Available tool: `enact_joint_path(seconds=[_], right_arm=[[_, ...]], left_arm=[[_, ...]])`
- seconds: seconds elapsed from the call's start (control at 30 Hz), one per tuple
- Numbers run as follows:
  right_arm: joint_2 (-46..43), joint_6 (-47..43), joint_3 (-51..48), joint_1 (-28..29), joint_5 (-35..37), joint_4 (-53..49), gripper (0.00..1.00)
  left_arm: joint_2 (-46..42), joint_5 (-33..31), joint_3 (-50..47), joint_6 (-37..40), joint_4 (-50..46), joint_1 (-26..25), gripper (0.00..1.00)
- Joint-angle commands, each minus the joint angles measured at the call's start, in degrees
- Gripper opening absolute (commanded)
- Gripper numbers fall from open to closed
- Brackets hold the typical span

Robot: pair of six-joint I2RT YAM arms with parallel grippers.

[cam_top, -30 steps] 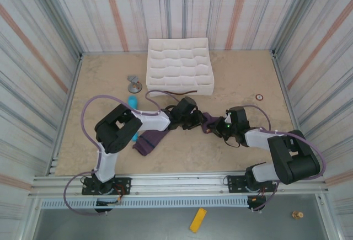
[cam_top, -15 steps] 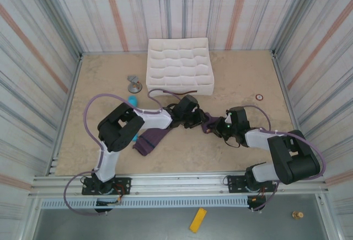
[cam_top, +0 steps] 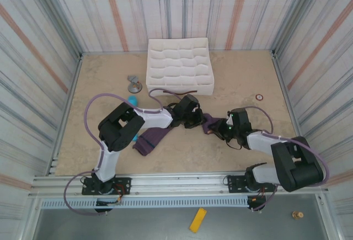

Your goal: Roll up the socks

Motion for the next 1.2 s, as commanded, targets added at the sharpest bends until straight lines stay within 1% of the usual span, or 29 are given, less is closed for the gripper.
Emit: enact_joint_path(seconds=[0.0, 0.07, 0.13, 0.23, 0.37, 0.53, 0.6, 0.7, 0.77, 0.87, 0.97, 1.07, 1.17], right_arm=[[-4.3, -3.5, -2.0, -0.5, 5.1, -18.7, 0.39], [-8.5, -4.9, -1.0, -0.5, 6.1, -22.6, 0.45], [-12.1, -5.6, 0.0, -0.5, 7.2, -26.2, 0.47], [-14.4, -6.0, 0.6, -0.6, 8.3, -29.0, 0.49], [-12.6, -4.8, 0.5, -1.0, 9.5, -29.3, 0.49], [-7.8, -3.6, 0.5, -1.9, 9.0, -24.6, 0.48], [-5.9, -3.5, 0.7, -2.5, 8.6, -22.8, 0.47], [-3.1, -4.3, 2.0, -3.4, 8.4, -20.5, 0.47], [-0.9, -5.5, 3.6, -3.9, 8.0, -19.7, 0.46], [3.1, -8.0, 6.6, -3.9, 6.4, -17.3, 0.46], [6.3, -10.5, 8.7, -3.7, 3.2, -13.3, 0.45], [5.6, -13.4, 9.7, -2.1, 3.0, -11.7, 0.47], [1.8, -17.9, 10.0, 1.4, 5.5, -12.2, 0.53]], left_arm=[[0.4, 0.1, 0.1, 2.4, -5.0, 1.0, 0.00], [-0.1, 1.1, -0.4, 3.0, -4.4, 1.3, 0.00], [-0.1, 3.4, -0.2, 4.3, -3.6, 1.7, 0.00], [-0.1, 5.5, 0.3, 6.4, -4.8, 1.9, 0.00], [-0.4, 8.3, 0.0, 8.4, -5.1, 2.2, 0.00], [-0.9, 10.5, -0.7, 9.7, -5.2, 2.3, 0.00], [-1.3, 10.3, -0.9, 10.0, -6.3, 2.3, 0.00], [-2.8, 9.0, -2.1, 9.4, -7.6, 2.4, 0.00], [-4.0, 6.8, -3.1, 7.5, -9.3, 2.4, 0.00], [-6.3, 2.9, -5.7, 2.1, -11.3, 2.5, 0.00], [-8.6, -0.7, -9.3, -5.7, -11.6, 2.4, 0.00], [-10.7, -4.5, -11.5, -11.2, -13.4, 2.0, 0.00], [-13.2, -9.4, -12.0, -13.4, -16.6, 0.9, 0.00]])
